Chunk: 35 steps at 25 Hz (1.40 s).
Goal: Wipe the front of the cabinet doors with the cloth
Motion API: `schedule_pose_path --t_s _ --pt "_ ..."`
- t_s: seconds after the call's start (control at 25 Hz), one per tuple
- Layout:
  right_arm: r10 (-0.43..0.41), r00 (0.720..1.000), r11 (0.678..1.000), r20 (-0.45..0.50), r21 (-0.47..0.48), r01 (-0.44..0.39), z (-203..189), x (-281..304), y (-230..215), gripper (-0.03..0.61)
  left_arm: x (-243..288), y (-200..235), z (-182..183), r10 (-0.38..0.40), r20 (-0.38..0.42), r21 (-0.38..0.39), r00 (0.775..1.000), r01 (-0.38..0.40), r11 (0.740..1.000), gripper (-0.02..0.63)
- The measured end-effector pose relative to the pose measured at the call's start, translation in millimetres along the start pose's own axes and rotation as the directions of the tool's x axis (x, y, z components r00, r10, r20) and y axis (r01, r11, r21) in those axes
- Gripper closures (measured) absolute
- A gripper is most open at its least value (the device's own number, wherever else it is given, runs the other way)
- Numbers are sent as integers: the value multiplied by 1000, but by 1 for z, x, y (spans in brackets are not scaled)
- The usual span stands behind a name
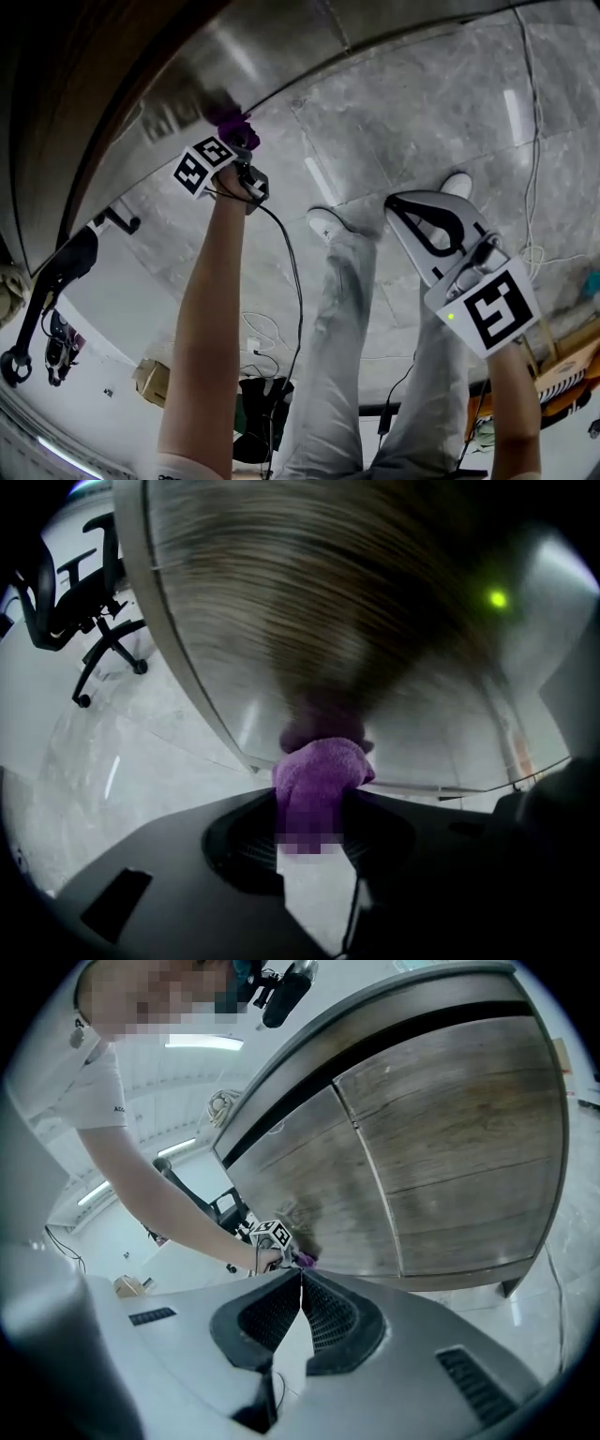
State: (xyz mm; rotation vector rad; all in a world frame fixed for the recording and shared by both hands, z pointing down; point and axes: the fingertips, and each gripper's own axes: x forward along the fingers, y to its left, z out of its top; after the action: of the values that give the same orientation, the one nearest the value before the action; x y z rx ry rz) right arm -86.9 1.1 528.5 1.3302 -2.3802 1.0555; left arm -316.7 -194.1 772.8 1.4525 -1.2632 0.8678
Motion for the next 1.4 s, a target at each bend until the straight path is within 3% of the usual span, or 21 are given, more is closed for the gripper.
schedule_pose_path --t_s 0.16,0.32,0.4,0.48,0.56,0.72,0.84,1.16,1.4 --pt "9 1000 1000 -23 -26 -10 -1 20 29 551 -14 40 9 6 4 -6 1000 -6 1000 463" --pt "13 999 998 -36 -57 -15 5 43 58 551 -40 77 11 12 78 -146 997 0 989 465" --pt "10 999 998 -32 -68 -12 14 54 72 551 -58 86 6 -3 102 -172 995 21 985 465" --pt "10 1000 998 -9 -62 -10 25 61 87 551 -82 85 -1 -42 113 -135 993 58 989 465" --pt "10 1000 998 15 -55 -9 40 62 97 551 -109 73 -4 -96 134 -36 986 102 994 465" --pt "1 1000 995 19 -95 1 71 52 104 551 -168 31 -9 -188 190 213 964 147 966 466" --pt "-18 999 993 29 -113 21 88 40 103 551 -209 -4 -10 -259 233 323 937 176 930 466" --pt "-35 997 996 74 -80 41 104 -30 61 551 -290 -156 -29 -453 298 509 840 261 820 466" --pt "-4 999 993 45 -114 9 104 -114 3 551 -312 -279 -56 -501 340 521 796 284 805 466"
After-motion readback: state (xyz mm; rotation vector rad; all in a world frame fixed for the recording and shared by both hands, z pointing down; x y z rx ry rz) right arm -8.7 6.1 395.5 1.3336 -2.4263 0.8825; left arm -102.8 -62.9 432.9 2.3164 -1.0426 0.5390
